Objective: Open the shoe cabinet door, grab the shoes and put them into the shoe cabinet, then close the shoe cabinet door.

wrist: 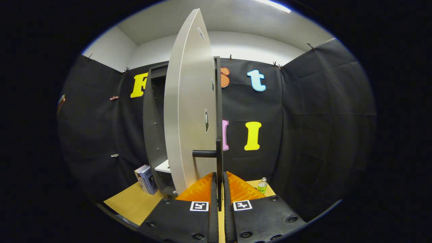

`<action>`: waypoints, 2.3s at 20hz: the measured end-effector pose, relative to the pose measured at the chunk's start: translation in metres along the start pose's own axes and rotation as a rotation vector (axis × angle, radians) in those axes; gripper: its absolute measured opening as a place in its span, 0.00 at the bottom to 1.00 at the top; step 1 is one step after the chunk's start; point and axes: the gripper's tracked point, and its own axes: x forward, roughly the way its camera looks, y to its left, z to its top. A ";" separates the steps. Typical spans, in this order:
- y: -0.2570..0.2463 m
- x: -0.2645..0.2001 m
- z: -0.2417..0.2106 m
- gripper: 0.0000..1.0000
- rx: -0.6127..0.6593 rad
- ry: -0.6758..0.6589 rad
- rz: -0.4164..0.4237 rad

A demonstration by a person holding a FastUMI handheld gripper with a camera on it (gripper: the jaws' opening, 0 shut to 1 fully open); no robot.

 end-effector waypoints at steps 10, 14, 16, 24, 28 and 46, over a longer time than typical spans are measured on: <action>-0.018 -0.009 0.016 0.13 -0.041 -0.063 -0.079; -0.004 -0.008 0.020 0.15 -0.002 -0.089 -0.049; 0.008 -0.007 0.020 0.20 0.012 -0.087 -0.020; 0.061 -0.021 -0.013 0.91 0.012 0.038 0.191; 0.122 0.009 -0.080 0.98 0.067 0.180 0.256; 0.178 0.088 -0.502 0.99 0.076 0.827 0.139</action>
